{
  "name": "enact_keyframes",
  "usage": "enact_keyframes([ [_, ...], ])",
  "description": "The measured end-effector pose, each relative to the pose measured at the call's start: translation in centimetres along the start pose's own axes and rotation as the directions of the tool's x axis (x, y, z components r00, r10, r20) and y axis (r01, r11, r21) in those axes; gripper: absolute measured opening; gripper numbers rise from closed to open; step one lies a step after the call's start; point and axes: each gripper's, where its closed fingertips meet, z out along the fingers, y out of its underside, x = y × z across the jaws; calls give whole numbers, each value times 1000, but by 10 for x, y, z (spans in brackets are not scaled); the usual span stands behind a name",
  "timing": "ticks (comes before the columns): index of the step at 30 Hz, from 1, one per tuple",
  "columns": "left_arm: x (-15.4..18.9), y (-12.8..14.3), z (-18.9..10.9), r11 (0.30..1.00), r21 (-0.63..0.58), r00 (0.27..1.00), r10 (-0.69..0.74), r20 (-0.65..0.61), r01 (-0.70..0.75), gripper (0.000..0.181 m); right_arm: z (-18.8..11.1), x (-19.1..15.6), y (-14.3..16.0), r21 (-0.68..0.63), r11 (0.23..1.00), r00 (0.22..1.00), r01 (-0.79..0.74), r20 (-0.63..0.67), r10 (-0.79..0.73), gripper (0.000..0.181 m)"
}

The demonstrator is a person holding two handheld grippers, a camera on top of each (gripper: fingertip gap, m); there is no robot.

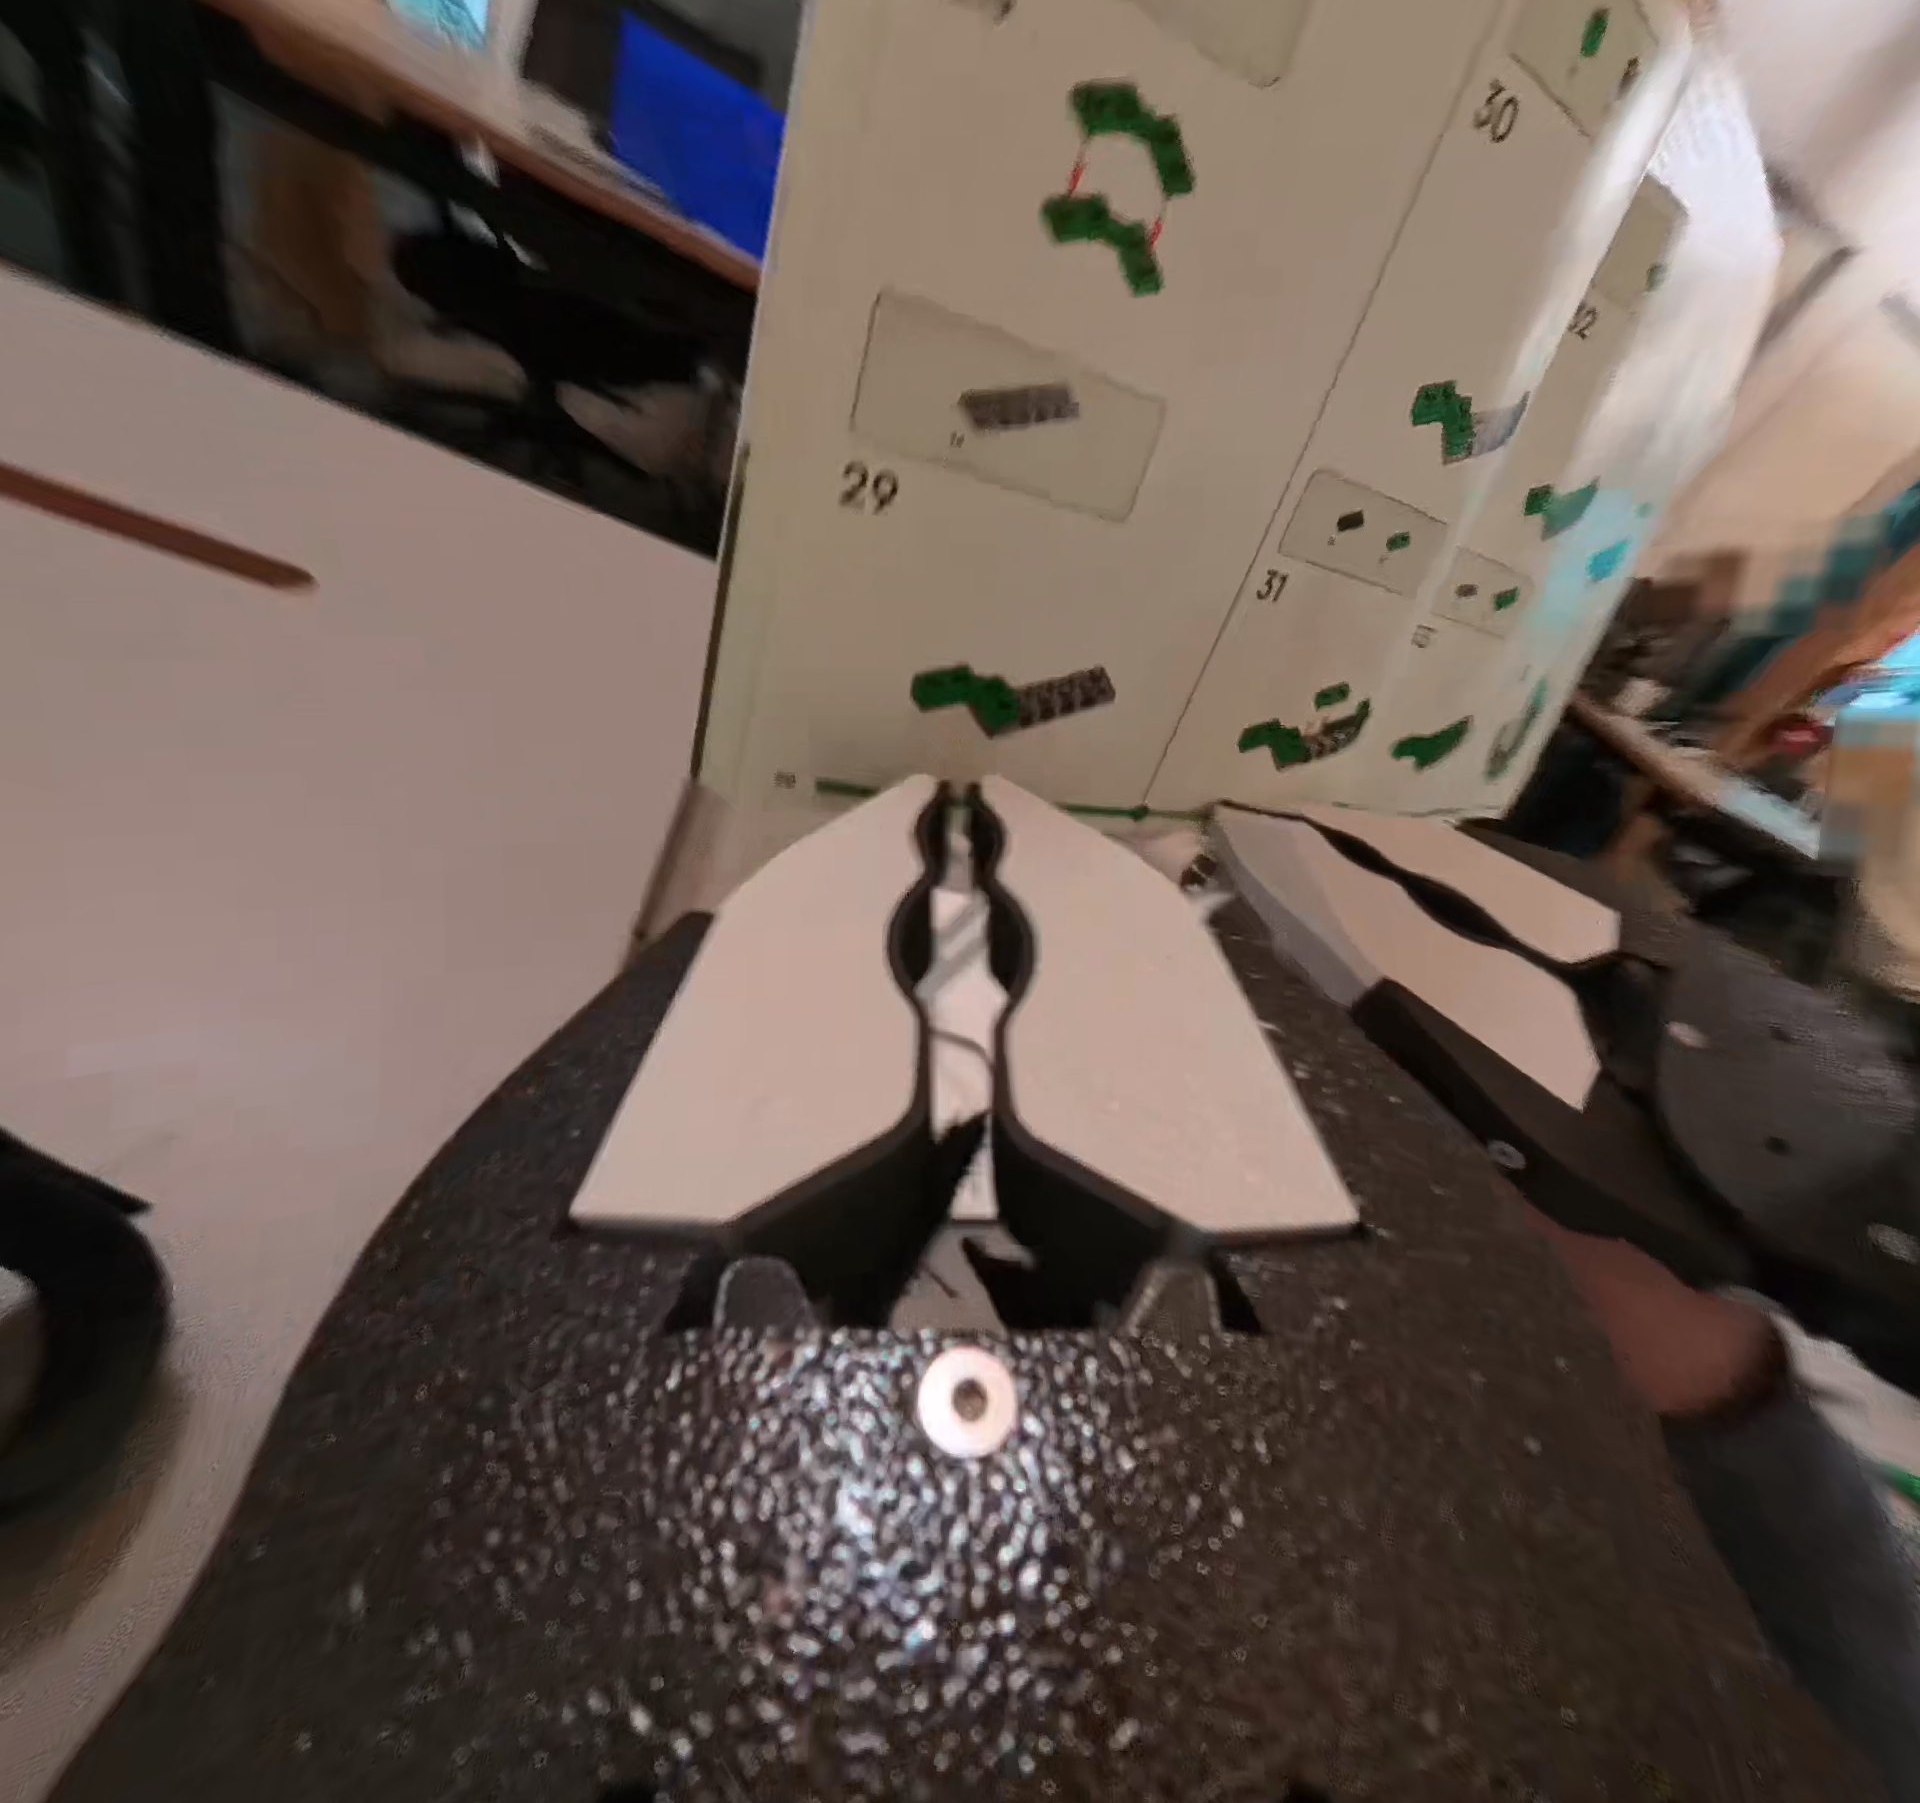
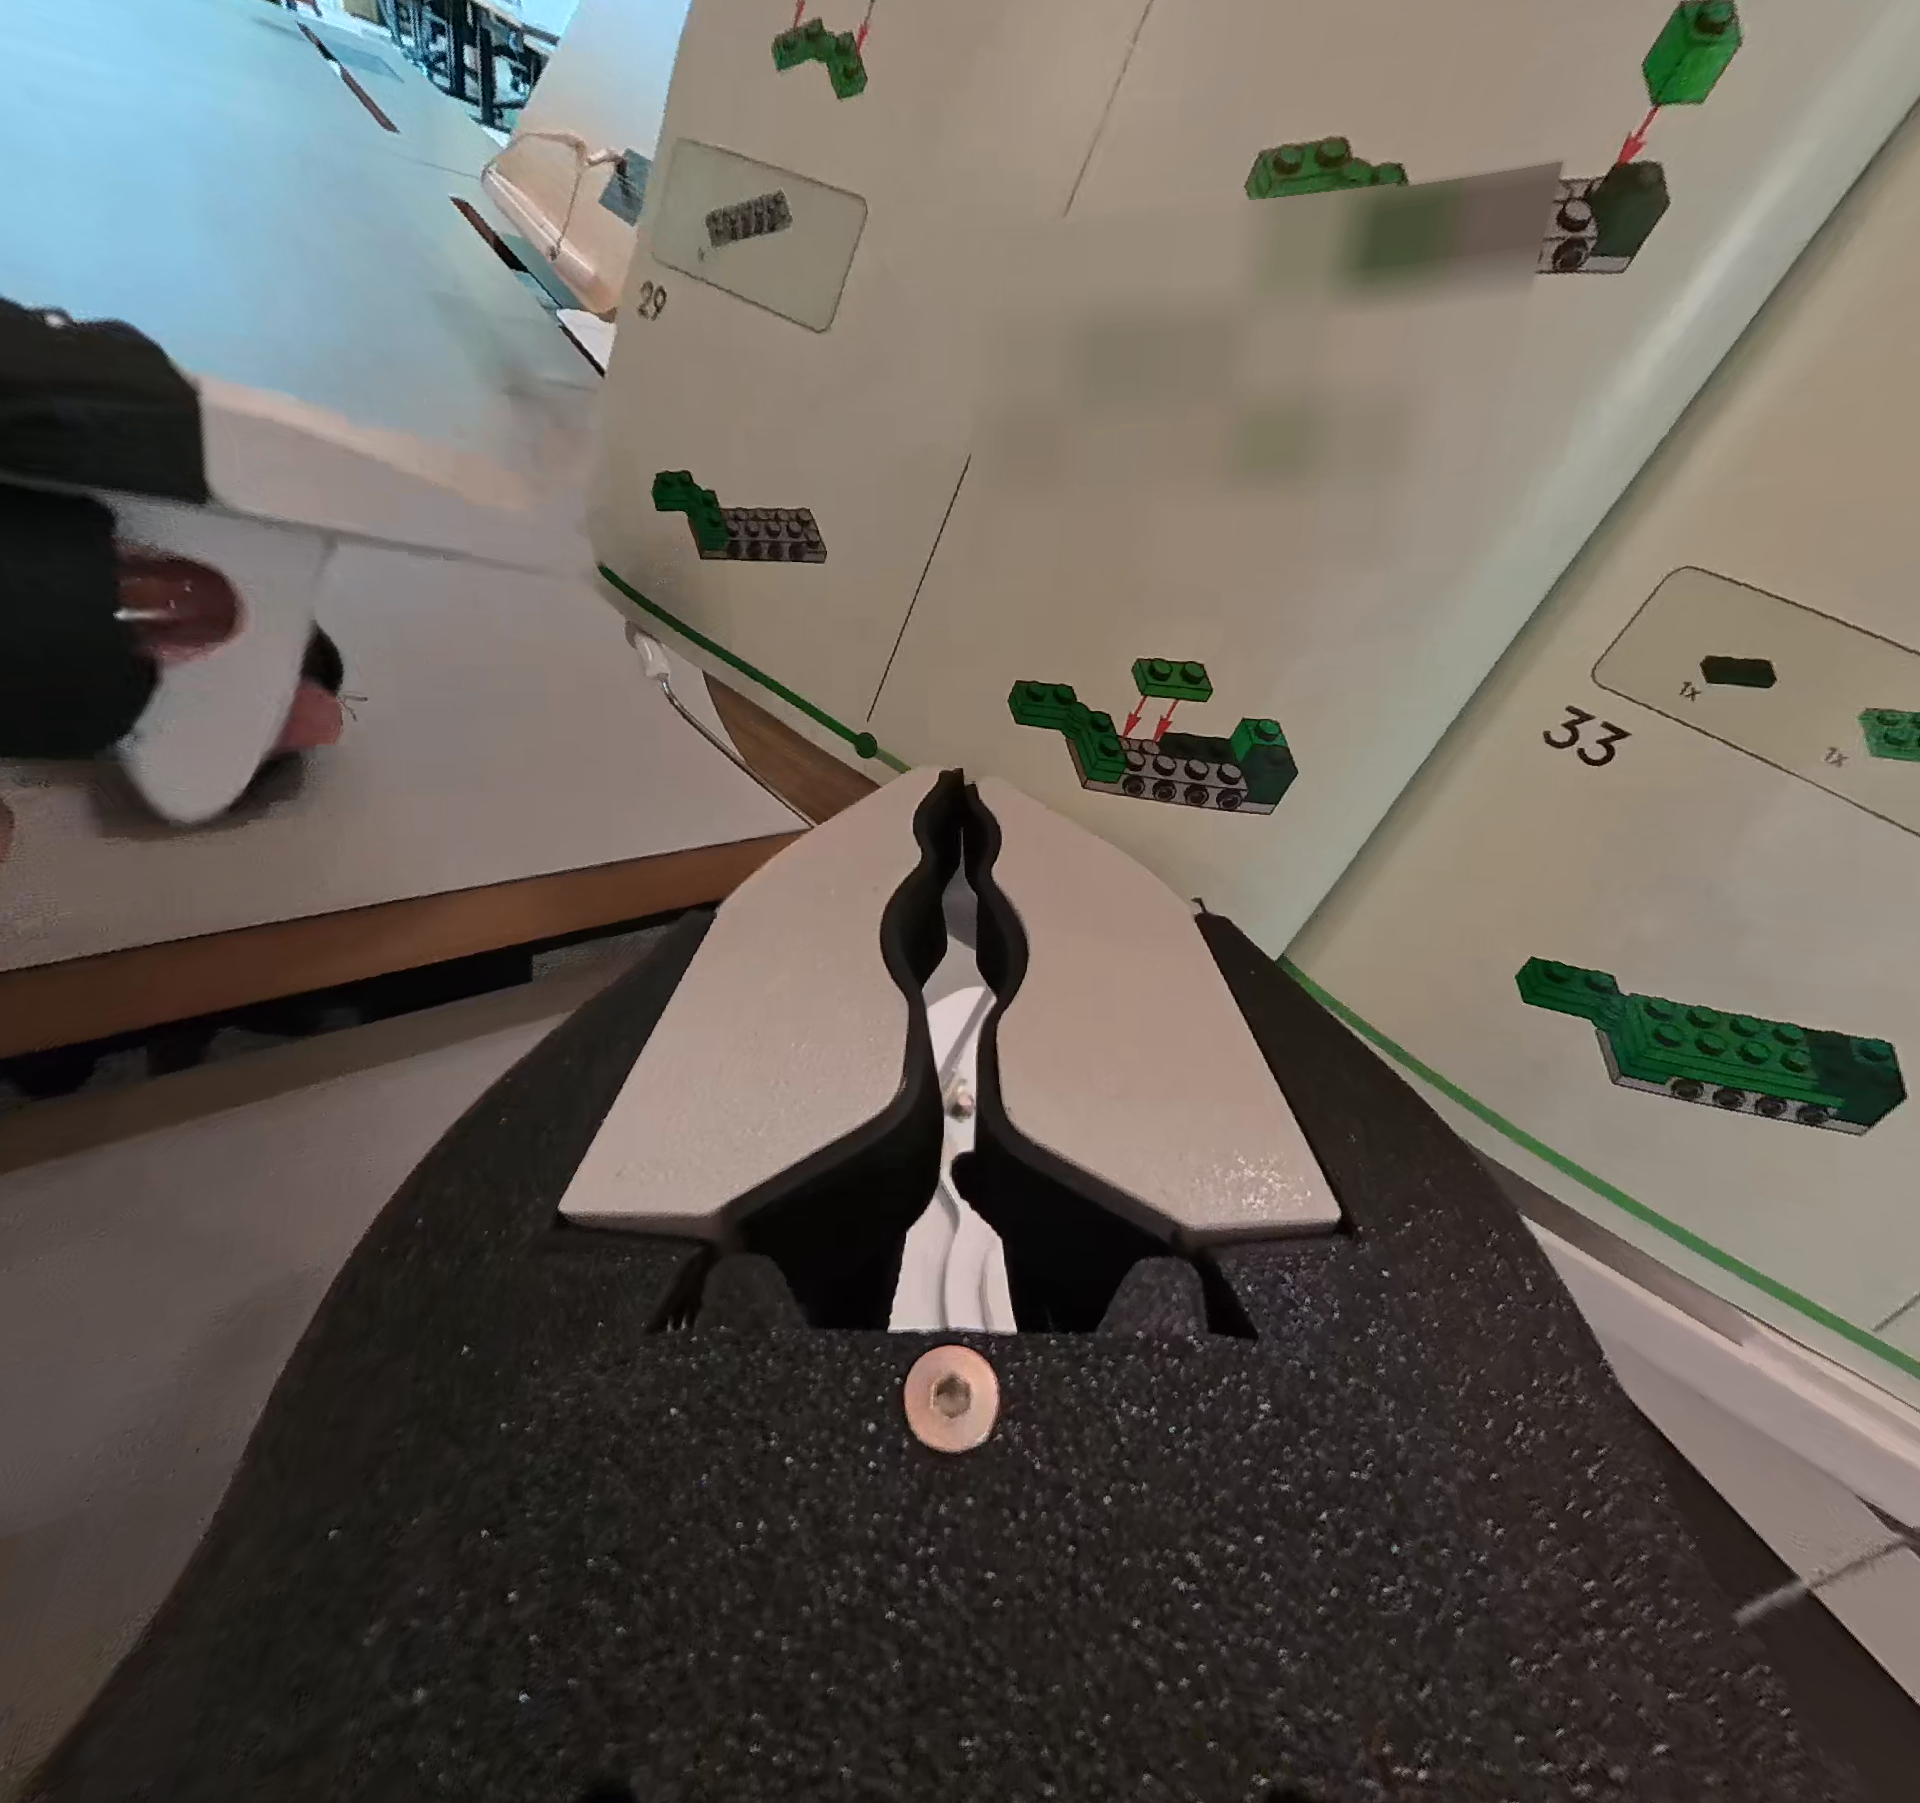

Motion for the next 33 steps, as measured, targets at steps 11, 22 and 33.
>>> enact_keyframes([
  [11,8,39,24,890,-212,844,-451,-290,403,37,8,2,-15,80,987,989,-142,38,140,0],
  [22,14,21,13,892,-103,776,-435,-456,440,6,15,5,-19,41,994,995,-97,-19,98,0],
  [33,16,24,9,898,-140,775,-433,-461,418,6,26,-27,-32,50,999,994,-9,110,3,0],
])
